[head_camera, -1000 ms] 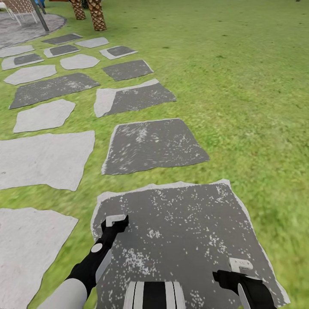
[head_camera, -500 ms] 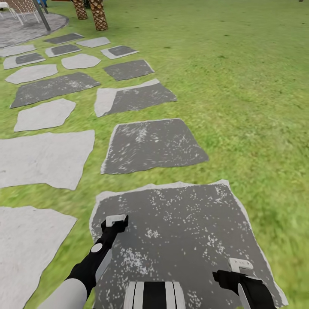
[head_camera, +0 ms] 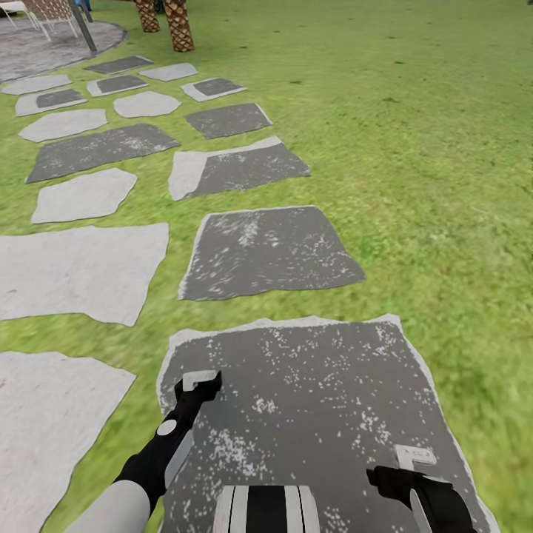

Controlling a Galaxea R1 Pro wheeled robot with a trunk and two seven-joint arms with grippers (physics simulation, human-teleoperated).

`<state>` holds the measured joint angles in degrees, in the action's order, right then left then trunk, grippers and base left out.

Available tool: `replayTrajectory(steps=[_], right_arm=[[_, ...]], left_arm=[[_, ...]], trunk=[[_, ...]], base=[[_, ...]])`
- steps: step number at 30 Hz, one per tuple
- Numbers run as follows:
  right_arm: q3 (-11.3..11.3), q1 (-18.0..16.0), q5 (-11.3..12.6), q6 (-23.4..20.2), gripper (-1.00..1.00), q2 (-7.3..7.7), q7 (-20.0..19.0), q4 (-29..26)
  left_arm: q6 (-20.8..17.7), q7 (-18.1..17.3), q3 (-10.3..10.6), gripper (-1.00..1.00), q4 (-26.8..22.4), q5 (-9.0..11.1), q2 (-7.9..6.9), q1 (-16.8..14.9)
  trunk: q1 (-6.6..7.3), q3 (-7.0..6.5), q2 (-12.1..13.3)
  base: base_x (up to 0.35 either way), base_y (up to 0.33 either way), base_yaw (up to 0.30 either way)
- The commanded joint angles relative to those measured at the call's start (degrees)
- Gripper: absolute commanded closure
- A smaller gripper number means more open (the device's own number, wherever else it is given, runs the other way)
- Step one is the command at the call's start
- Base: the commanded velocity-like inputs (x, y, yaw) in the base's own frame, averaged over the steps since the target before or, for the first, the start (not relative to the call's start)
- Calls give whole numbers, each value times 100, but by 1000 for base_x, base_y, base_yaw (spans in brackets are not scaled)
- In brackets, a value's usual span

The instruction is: Pick up the pesticide atomizer in the garden and spray insectifuge to fully cover both potted plants in the garden.

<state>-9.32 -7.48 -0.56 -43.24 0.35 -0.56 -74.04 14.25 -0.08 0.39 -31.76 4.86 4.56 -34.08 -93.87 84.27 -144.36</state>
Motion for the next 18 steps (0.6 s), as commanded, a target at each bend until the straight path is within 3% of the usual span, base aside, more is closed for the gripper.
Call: replayTrajectory(steps=[1, 7, 11, 18], right_arm=[[0, -4, -6, -27, -100, 0, -6, -6], [0, -5, -6, -29, -100, 0, -6, -6], [-7, -5, -6, -29, -100, 0, -6, -6], [-8, -5, -6, -29, -100, 0, -6, -6]], left_arm=[[17, -1, 5, -100, 4, 50, 1, -2], [17, 0, 5, -100, 4, 50, 1, -2], [17, -1, 8, -100, 4, 50, 1, -2], [17, -1, 5, -100, 4, 50, 1, -2]], trunk=[[1, 3, -1], [1, 3, -1], [1, 3, -1], [1, 3, -1]], base=[[19, -13, 1], [4, -17, 0], [0, -192, 6], [0, -31, 148]])
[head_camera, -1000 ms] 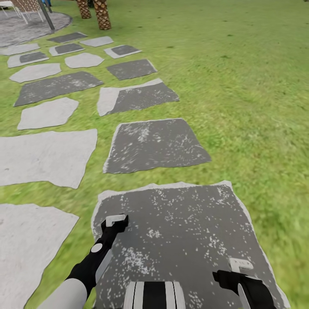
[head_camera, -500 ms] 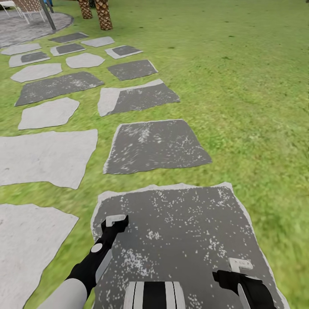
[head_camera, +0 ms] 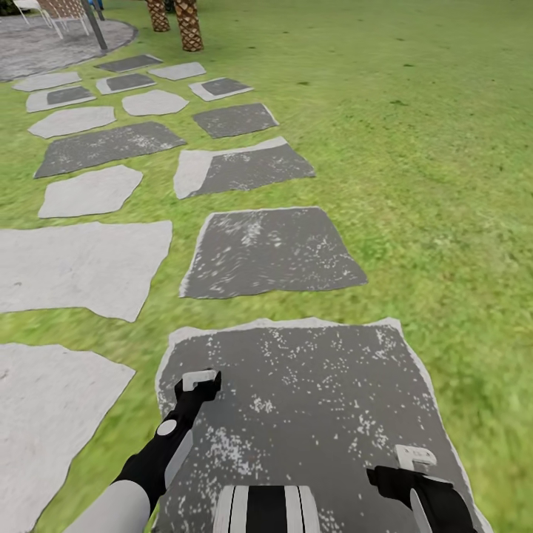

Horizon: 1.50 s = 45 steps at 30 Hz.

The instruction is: Pick up the pesticide atomizer in the garden and spray insectifuge to fully cover both potted plants in the garden.

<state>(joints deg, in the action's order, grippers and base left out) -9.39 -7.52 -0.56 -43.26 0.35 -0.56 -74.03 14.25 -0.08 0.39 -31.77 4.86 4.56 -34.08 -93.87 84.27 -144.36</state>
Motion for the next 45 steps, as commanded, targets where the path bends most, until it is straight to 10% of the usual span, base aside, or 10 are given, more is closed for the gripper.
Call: replayTrajectory(steps=[1, 45], right_arm=[[-1, -2, -5, -26, -100, 1, -6, -6], [-1, 0, -5, -25, -100, 1, -6, -15]], left_arm=[[17, 1, 6, -100, 5, 51, 1, -3], [17, 1, 13, -100, 5, 51, 10, -3]], trunk=[[1, 3, -1], [-2, 120, -3]], base=[[0, -2, 53], [24, -33, 30]])
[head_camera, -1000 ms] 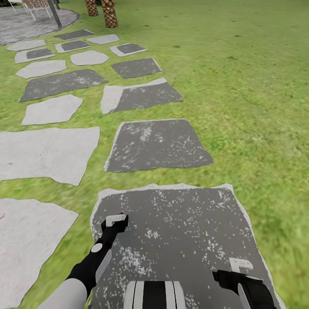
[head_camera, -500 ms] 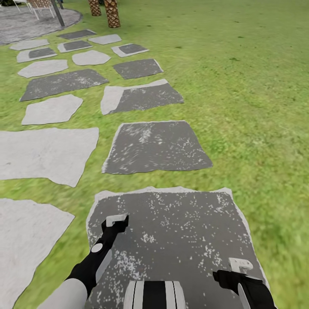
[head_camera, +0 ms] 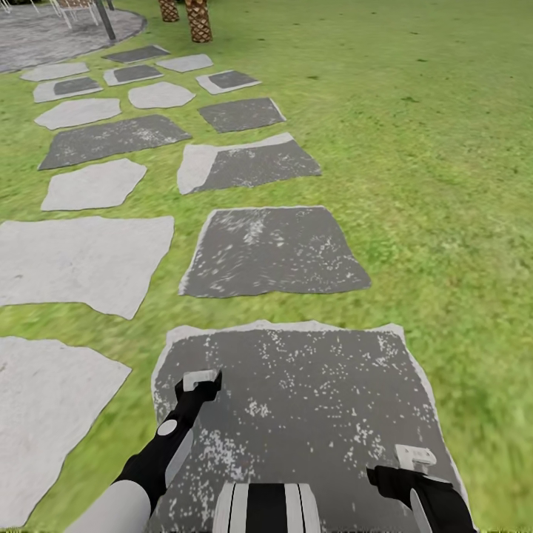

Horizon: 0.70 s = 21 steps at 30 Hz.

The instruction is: Pick up the pesticide atomizer in the garden and spray insectifuge to fully cover both potted plants in the garden.

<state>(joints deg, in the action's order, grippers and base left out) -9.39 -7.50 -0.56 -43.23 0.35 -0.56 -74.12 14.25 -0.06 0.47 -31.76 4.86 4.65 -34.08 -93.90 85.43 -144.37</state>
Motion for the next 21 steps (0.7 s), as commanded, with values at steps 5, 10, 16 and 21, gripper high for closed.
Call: replayTrajectory(steps=[5, 10, 16, 21], right_arm=[[6, -2, -6, -27, -100, 0, -6, -6], [7, -3, -6, -27, -100, 0, -6, -6], [14, -4, -6, -27, -100, 0, -6, -6], [16, -3, -6, -28, -100, 0, -6, -6]], left_arm=[[17, 1, 6, -100, 4, 50, 0, -2], [17, 1, 6, -100, 4, 50, 0, -2], [17, 1, 6, -100, 4, 50, 0, -2], [17, 1, 6, -100, 4, 50, 0, -2]], trunk=[[-4, 57, -4], [-14, 146, -10], [-14, 155, -10], [-14, 157, -10]], base=[[0, 0, 0], [0, 0, 0], [0, 0, 0], [0, 0, 0]])
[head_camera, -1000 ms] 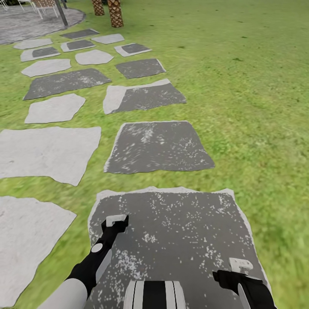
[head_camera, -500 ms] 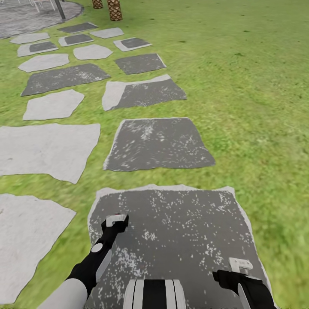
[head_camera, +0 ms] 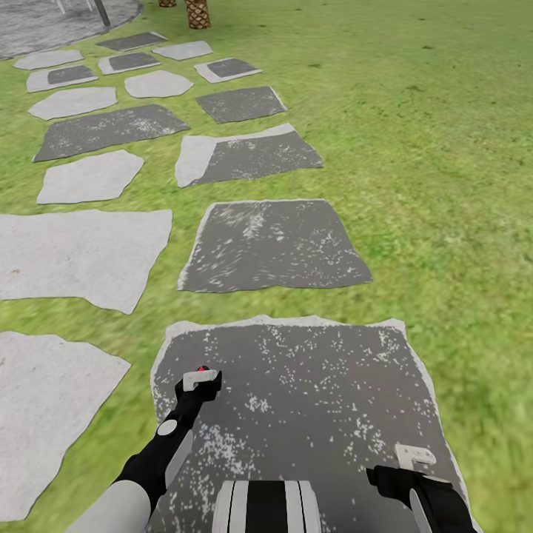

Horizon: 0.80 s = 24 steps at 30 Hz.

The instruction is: Pick up the pesticide atomizer in the garden and spray insectifuge to fully cover both potted plants in the garden.

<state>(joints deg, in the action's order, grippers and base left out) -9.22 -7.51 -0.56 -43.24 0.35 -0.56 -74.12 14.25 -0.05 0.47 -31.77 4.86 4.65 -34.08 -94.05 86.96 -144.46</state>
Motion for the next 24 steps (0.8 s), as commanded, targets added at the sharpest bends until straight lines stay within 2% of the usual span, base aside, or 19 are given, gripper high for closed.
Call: replayTrajectory(steps=[1, 5, 7, 24], right_arm=[[-1, 0, -6, -27, -100, 0, -6, -6], [2, -1, -6, -28, -100, 0, -6, -5], [0, -3, -6, -28, -100, 0, -6, -6], [-1, 1, -6, -28, -100, 0, -6, -6]], left_arm=[[17, 1, 6, -100, 4, 50, 0, -2], [17, -2, 6, -100, 4, 50, 0, -2], [17, -3, 6, -100, 4, 50, 0, -2], [17, 3, 6, -100, 4, 50, 0, -2]], trunk=[[1, 3, -1], [1, 20, -1], [-4, 77, -4], [-4, 84, -4]], base=[[0, 0, 0], [0, 0, 0], [0, 0, 0], [27, 0, 0]])
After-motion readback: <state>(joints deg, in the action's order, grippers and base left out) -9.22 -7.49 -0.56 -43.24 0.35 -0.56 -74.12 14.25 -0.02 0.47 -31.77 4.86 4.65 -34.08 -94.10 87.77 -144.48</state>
